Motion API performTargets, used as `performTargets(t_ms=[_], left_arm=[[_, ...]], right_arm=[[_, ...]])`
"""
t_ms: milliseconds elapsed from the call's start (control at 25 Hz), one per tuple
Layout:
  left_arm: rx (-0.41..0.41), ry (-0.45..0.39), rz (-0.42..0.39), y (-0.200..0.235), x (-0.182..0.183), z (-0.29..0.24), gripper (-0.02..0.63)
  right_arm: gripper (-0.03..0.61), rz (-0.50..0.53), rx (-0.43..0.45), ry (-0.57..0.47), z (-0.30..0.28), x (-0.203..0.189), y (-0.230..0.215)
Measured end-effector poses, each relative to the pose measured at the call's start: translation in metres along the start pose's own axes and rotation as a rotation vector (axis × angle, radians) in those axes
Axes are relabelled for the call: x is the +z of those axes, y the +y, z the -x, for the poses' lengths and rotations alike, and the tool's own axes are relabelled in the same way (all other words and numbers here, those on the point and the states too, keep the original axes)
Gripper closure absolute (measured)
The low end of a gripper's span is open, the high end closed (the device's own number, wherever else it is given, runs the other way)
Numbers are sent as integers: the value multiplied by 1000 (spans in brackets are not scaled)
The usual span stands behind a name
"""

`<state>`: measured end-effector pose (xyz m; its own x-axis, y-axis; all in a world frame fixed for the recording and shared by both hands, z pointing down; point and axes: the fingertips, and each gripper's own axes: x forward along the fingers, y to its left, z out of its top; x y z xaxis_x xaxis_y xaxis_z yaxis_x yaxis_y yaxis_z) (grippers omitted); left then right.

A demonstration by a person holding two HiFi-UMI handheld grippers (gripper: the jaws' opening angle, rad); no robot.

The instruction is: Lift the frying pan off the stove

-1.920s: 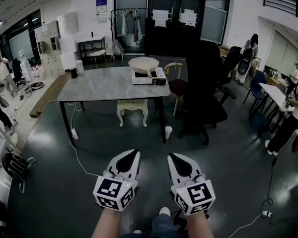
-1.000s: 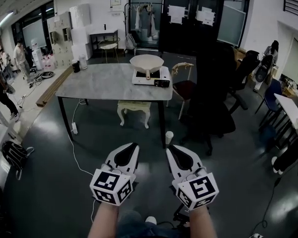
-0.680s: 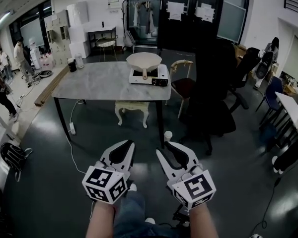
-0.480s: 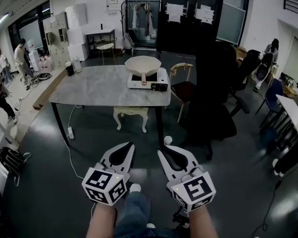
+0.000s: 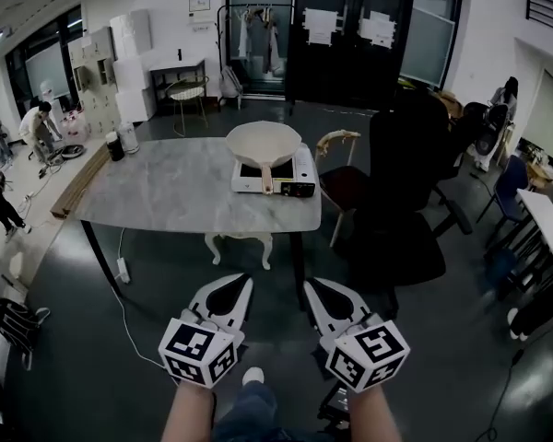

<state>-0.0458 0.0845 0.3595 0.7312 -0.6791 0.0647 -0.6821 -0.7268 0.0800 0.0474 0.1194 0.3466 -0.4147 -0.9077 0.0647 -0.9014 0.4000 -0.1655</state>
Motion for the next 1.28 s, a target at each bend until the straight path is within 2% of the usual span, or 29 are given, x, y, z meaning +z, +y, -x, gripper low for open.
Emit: performTargets(t_ms=[120, 240, 400, 480, 640, 840, 1000, 1280], left_arm=[[-13, 20, -2, 29, 1, -27, 600], [-41, 31, 7, 54, 5, -52, 601], [-61, -6, 21, 89, 14, -81, 600], [-76, -16, 46, 105, 15, -94, 600], [-102, 24, 92, 130, 7, -115, 600], [-86, 60, 176, 153, -5, -133, 600], [-85, 95, 195, 163, -15, -148, 597], [-129, 169, 309, 174, -31, -197, 485]], right_arm=[[552, -62, 4, -28, -35, 11, -17], [554, -113, 47, -34, -69, 19, -25], [554, -144, 79, -47, -113, 24, -37], [554, -131, 66, -36, -132, 24, -44], [554, -141, 20, -26, -158, 19, -59], [553, -128, -47, 3, -178, 11, -80], [553, -142, -67, 40, -193, 7, -96], [553, -172, -33, 60, -230, 4, -139]])
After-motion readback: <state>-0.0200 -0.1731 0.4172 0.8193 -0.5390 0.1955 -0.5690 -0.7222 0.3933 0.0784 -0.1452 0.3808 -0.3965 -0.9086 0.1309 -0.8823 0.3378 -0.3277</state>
